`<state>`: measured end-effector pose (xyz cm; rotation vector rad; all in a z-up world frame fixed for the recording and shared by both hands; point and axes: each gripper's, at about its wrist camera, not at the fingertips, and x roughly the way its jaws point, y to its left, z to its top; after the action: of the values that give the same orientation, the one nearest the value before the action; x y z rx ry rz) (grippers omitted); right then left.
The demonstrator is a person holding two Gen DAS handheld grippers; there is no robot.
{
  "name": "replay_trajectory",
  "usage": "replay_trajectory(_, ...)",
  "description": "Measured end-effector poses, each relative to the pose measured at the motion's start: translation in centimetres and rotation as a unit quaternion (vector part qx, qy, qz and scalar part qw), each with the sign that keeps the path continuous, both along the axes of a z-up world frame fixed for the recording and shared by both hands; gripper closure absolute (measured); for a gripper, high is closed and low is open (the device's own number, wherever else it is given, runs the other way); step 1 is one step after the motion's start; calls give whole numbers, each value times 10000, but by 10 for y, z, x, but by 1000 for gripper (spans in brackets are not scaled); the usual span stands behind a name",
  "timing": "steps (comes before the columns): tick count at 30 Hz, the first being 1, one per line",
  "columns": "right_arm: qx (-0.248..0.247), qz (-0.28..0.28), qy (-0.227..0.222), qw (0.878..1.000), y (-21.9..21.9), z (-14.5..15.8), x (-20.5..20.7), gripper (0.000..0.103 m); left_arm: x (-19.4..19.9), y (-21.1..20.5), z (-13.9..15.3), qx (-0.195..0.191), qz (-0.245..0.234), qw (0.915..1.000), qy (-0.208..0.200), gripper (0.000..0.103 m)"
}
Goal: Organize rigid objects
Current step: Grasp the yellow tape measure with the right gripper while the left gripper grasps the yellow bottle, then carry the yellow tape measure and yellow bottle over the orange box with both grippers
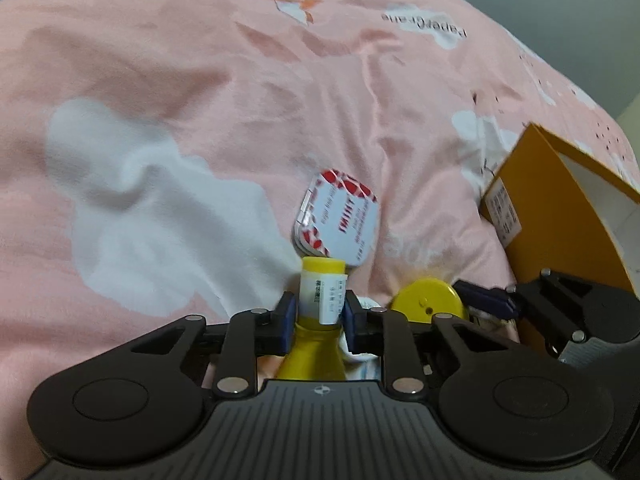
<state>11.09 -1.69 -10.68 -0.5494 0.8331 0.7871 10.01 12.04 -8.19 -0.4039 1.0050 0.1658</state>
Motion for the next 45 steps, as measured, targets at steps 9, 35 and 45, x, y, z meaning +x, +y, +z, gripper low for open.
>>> replay_trajectory(9,-48,67,-44,10000,4,-7,0,47,-8,1,4,57,118,9999,-98,79)
replay_trajectory(35,1059,-253,-632,9920,-50,91,-28,48,-47,-44,91,584,-154,9844,-1651,79)
replay_trajectory(45,1637,-1078,-617,9787,-129,147,-8,53,-27,-98,133,297,-968,9678,-2303,79)
